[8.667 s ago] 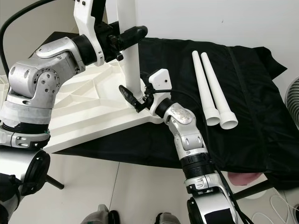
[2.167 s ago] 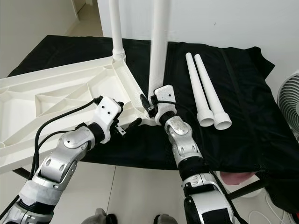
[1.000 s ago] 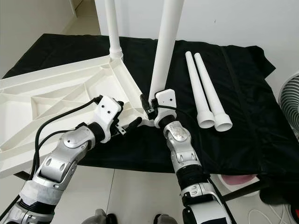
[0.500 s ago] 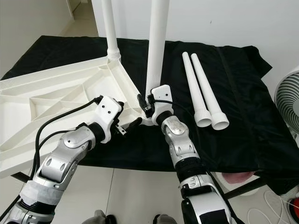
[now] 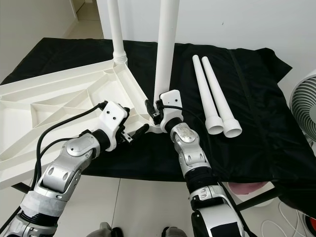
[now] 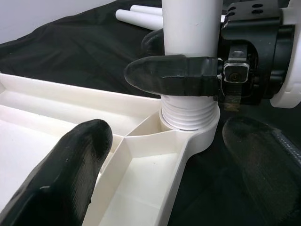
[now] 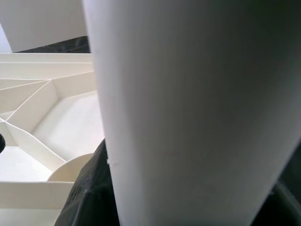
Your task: Building children table
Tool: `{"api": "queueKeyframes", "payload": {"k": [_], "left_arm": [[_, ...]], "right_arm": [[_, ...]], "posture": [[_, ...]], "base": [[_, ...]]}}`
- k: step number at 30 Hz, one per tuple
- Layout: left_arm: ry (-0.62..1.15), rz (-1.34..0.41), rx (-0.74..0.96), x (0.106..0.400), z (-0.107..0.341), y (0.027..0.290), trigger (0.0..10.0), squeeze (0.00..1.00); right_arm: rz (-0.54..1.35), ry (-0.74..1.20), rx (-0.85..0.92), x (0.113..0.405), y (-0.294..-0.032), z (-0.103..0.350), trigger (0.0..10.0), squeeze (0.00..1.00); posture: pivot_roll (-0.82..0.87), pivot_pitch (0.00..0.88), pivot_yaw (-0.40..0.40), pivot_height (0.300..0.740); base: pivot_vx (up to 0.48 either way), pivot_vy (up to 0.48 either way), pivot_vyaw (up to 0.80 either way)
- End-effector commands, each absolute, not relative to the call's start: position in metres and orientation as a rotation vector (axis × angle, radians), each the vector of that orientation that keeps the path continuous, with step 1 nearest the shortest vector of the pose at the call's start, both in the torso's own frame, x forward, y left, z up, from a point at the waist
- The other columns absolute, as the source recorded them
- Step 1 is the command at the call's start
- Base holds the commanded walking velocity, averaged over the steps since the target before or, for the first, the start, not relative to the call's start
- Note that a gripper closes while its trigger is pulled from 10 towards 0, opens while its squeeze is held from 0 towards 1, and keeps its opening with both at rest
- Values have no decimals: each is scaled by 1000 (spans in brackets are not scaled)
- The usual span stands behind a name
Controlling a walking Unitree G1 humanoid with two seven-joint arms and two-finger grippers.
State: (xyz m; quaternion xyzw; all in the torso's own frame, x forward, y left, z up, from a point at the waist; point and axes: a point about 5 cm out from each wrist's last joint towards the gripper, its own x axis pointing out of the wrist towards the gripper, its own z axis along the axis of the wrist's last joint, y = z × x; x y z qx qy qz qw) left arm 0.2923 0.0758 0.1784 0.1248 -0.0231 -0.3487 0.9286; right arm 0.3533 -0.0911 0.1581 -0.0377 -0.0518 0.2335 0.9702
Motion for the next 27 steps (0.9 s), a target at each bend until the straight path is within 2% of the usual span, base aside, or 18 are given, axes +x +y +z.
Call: {"api": "queueKeyframes", "payload": {"k": [1, 4, 13, 15, 17, 20, 27], "left_arm": [[-50, -694, 258, 291, 179, 77, 10000, 0], [-50, -695, 257, 291, 179, 77, 10000, 0], [-52, -689, 255, 292, 179, 76, 10000, 0], [-52, -689, 255, 292, 179, 76, 10000, 0], [-55, -688, 255, 292, 180, 76, 10000, 0], [-57, -687, 255, 293, 180, 76, 10000, 0], [-59, -682, 249, 291, 180, 76, 10000, 0]], "right_arm": [[420, 74, -40, 345, -93, 120, 10000, 0], [291, 35, -10, 346, -89, 127, 10000, 0], [73, -45, 14, 341, -78, 137, 10000, 0], [73, -45, 14, 341, -78, 137, 10000, 0], [130, -81, -16, 336, -59, 141, 10000, 0], [167, -83, -14, 334, -53, 141, 10000, 0], [143, -62, -13, 334, -57, 135, 10000, 0]], "posture": [[-66, 108, 30, 740], [-68, 106, 29, 740], [-63, 89, 18, 740], [-63, 89, 18, 740], [-62, 85, 14, 740], [-59, 76, 7, 740], [-56, 75, 2, 740]], "base": [[0, 0, 0], [0, 0, 0], [0, 0, 0], [0, 0, 0], [0, 0, 0], [0, 0, 0], [0, 0, 0]]}}
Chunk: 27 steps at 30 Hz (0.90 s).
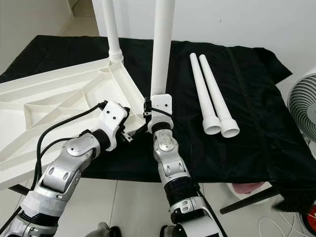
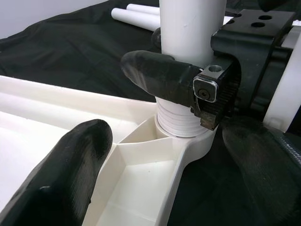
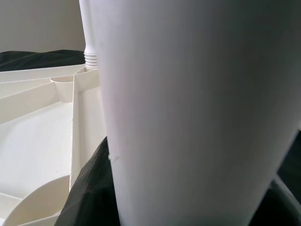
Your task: Building children table
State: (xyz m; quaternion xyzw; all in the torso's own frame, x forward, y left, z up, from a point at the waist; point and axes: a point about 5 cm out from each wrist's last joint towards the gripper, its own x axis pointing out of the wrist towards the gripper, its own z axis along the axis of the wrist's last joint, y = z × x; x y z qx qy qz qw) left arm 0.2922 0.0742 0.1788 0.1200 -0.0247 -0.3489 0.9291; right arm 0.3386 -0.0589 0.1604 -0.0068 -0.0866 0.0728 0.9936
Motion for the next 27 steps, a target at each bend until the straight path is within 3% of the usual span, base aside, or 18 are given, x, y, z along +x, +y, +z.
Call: {"api": "queueKeyframes", "payload": {"k": [1, 27], "left_arm": [[-58, -682, 249, 291, 179, 76, 10000, 0], [-57, -670, 249, 292, 180, 78, 10000, 0]], "right_arm": [[138, -62, -15, 333, -59, 133, 10000, 0], [-23, -117, -38, 341, -57, 144, 10000, 0]], "posture": [[-56, 75, 2, 740], [-44, 84, -3, 740]], "base": [[0, 0, 0], [0, 0, 0]]}}
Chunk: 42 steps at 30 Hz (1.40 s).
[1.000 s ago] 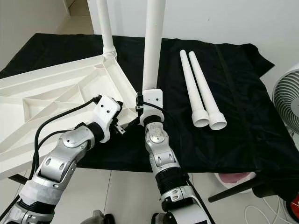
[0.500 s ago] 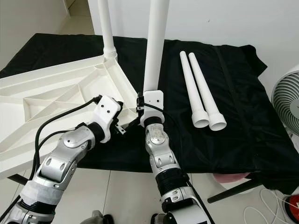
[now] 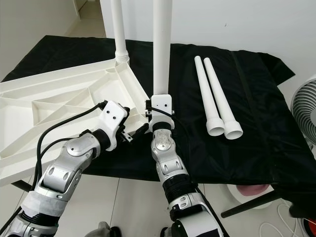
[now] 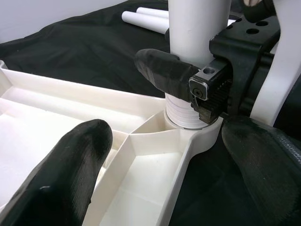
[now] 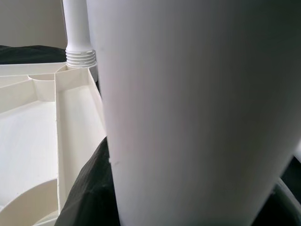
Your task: Building children table
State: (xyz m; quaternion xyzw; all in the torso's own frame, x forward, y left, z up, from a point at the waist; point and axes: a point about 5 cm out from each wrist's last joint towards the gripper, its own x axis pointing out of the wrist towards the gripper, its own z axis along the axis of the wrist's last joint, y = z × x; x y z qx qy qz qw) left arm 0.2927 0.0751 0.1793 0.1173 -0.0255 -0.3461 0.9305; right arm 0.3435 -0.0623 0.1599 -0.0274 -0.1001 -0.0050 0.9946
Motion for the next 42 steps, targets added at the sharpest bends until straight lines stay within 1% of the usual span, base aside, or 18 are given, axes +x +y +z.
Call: {"api": "queueKeyframes", "payload": {"k": [1, 5, 8, 13, 18, 26, 28, 34, 38, 42], "left_arm": [[-57, -670, 249, 292, 180, 78, 10000, 0], [-58, -665, 247, 292, 181, 78, 10000, 0], [-60, -664, 250, 293, 182, 79, 10000, 0], [-61, -665, 252, 294, 183, 79, 10000, 0], [-61, -672, 250, 294, 182, 78, 10000, 0], [-60, -678, 247, 293, 182, 76, 10000, 0], [-58, -679, 247, 293, 182, 76, 10000, 0], [-59, -675, 245, 293, 182, 76, 10000, 0], [-58, -671, 244, 292, 181, 77, 10000, 0], [-58, -671, 244, 292, 181, 77, 10000, 0]], "right_arm": [[-23, -117, -38, 341, -57, 144, 10000, 0], [-19, -129, -32, 340, -55, 145, 10000, 0], [-15, -117, 8, 340, -56, 143, 10000, 0], [-58, -62, 78, 341, -67, 136, 10000, 0], [-64, -11, 84, 339, -70, 125, 10000, 0], [-53, -16, 86, 337, -66, 125, 10000, 0], [-38, 19, 91, 336, -62, 120, 10000, 0], [-44, 115, 103, 337, -62, 107, 10000, 0], [-75, 180, 147, 337, -66, 98, 10000, 0], [-70, 173, 148, 337, -68, 99, 10000, 0]], "posture": [[-44, 84, -3, 740], [-42, 86, -2, 740], [-42, 86, -2, 740], [-49, 89, 8, 740], [-53, 91, 10, 740], [-58, 94, 10, 740], [-56, 95, 8, 740], [-48, 94, 2, 740], [-48, 91, 1, 740], [-48, 91, 1, 740]], "base": [[0, 0, 0], [0, 0, 0], [0, 0, 0], [0, 0, 0], [0, 0, 0], [0, 0, 0], [0, 0, 0], [0, 0, 0], [0, 0, 0], [0, 0, 0]]}}
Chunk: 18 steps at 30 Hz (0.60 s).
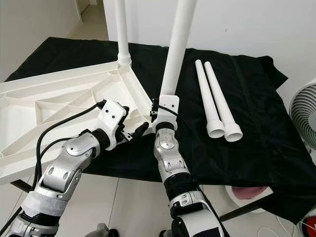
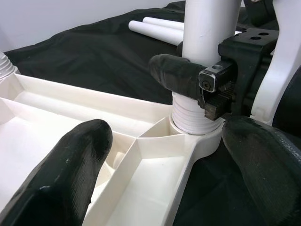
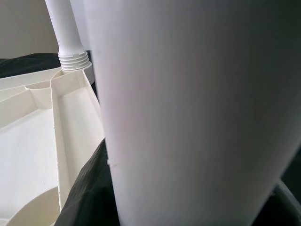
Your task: Building children table
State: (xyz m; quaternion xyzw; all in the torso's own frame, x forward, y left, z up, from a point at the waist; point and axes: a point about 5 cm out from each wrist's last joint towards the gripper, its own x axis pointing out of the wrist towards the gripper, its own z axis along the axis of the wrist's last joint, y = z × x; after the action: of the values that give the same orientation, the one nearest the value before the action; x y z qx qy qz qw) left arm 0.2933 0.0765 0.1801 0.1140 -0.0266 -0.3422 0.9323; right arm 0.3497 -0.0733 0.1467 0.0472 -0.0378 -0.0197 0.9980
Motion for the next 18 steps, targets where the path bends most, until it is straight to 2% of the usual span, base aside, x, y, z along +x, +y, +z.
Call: {"api": "queueKeyframes", "payload": {"k": [1, 14, 18], "left_arm": [[-59, -672, 244, 292, 181, 76, 10000, 0], [-61, -683, 245, 292, 181, 74, 10000, 0], [-60, -683, 245, 292, 181, 74, 10000, 0]], "right_arm": [[-68, 170, 144, 337, -68, 99, 10000, 0], [7, 101, 80, 336, -58, 107, 10000, 0], [-46, 66, 74, 335, -63, 111, 10000, 0]], "posture": [[-51, 85, 0, 740], [-55, 74, 3, 740], [-53, 77, 1, 740]], "base": [[0, 0, 0], [0, 0, 0], [0, 0, 0]]}}
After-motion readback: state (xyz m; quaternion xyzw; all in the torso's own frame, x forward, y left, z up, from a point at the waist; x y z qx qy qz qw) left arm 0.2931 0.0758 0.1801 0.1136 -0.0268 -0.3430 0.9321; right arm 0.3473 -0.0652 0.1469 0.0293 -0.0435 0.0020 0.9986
